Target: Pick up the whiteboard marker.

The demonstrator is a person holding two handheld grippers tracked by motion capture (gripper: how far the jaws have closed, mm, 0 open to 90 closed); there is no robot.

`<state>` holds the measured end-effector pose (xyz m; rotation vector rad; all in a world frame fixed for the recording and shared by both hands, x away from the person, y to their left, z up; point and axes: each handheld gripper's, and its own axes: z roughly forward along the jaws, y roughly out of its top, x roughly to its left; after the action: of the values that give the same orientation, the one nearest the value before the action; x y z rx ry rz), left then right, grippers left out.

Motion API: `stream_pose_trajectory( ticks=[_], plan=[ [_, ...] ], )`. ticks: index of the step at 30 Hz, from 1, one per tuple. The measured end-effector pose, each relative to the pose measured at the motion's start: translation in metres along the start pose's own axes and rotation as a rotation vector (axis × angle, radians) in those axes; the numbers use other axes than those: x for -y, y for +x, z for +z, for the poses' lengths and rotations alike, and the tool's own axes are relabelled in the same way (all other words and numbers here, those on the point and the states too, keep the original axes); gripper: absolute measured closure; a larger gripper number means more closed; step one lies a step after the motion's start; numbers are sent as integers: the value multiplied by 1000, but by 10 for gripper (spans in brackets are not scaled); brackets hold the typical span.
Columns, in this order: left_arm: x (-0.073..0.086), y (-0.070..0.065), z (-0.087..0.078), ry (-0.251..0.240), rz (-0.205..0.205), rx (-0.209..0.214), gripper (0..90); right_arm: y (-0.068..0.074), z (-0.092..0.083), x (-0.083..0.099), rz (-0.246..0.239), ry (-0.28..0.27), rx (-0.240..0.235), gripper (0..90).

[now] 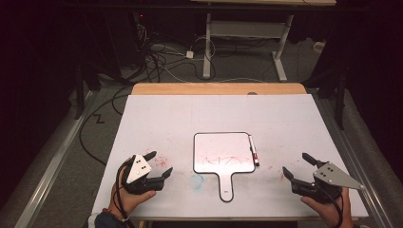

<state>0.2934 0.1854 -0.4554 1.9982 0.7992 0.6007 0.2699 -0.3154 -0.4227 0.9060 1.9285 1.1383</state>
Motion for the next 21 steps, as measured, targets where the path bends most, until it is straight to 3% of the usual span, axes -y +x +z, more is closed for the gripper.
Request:
stream_pose_trajectory(
  ticks=[3,9,12,16,21],
  plan=[
    [0,0,6,35,9,-6,208,-1,1,-1,-5,0,-2,234],
    [3,-3,10,58,24,4,203,-6,6,3,45,23,-32,227],
    [4,-3,8,55,40,-16,204,-4,7,1,29,21,-32,227],
    [4,-3,6,50,29,-24,212,-1,10,-2,15,3,-50,245],
    [6,-3,9,72,28,-6,212,-2,18,-4,11,9,-58,253]
  ],
)
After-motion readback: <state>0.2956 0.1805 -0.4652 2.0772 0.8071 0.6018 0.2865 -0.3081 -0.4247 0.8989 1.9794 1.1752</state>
